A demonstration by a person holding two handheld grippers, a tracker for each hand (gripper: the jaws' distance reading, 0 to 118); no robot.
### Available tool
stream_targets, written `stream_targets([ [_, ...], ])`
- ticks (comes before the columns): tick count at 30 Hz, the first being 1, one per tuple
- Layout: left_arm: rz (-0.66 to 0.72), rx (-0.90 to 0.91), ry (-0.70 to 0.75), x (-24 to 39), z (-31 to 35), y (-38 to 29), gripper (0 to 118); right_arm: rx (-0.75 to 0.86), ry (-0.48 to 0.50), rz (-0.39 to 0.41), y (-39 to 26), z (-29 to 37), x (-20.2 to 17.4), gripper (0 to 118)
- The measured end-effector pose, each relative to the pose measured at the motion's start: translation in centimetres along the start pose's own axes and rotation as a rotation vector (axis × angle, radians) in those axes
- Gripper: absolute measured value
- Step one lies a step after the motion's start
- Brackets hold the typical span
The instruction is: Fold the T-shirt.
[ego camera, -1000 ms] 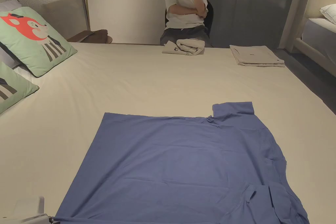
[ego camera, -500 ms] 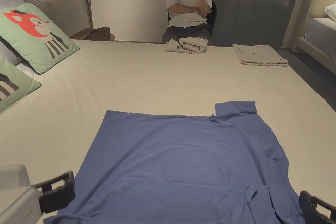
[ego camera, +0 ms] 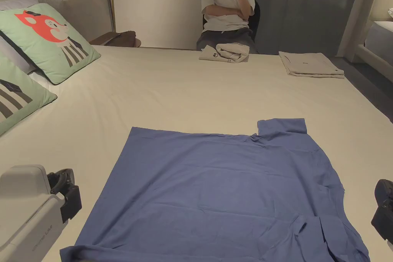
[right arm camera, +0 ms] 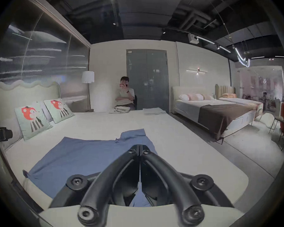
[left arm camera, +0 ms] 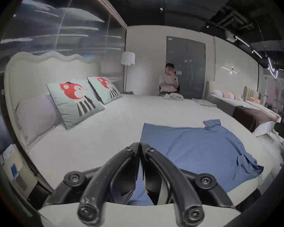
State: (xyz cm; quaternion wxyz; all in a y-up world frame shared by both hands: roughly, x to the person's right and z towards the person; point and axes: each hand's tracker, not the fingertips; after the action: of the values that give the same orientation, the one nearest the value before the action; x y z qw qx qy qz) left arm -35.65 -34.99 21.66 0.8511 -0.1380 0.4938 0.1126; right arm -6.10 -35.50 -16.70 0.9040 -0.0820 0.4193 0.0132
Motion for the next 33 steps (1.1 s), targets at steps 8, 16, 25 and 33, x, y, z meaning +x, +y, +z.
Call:
stream_targets([
  [8,0.074,-0.325,-0.033,-3.8,-4.0,-5.0,106,-0.078,0.012,-0.015,-1.7,-1.2,0.5,0],
  [16,0.086,-0.488,-0.035,-6.2,-6.2,-10.3,104,-0.136,0.013,-0.010,-3.4,-1.6,0.7,0],
  [25,0.040,-0.504,-0.062,-5.6,-6.7,-10.1,18,-0.205,0.009,0.000,-5.0,-1.8,0.7,2],
  [33,0.014,-0.450,-0.088,-4.4,-5.3,-8.8,6,-0.442,0.009,0.069,-7.9,-2.1,3.2,100],
])
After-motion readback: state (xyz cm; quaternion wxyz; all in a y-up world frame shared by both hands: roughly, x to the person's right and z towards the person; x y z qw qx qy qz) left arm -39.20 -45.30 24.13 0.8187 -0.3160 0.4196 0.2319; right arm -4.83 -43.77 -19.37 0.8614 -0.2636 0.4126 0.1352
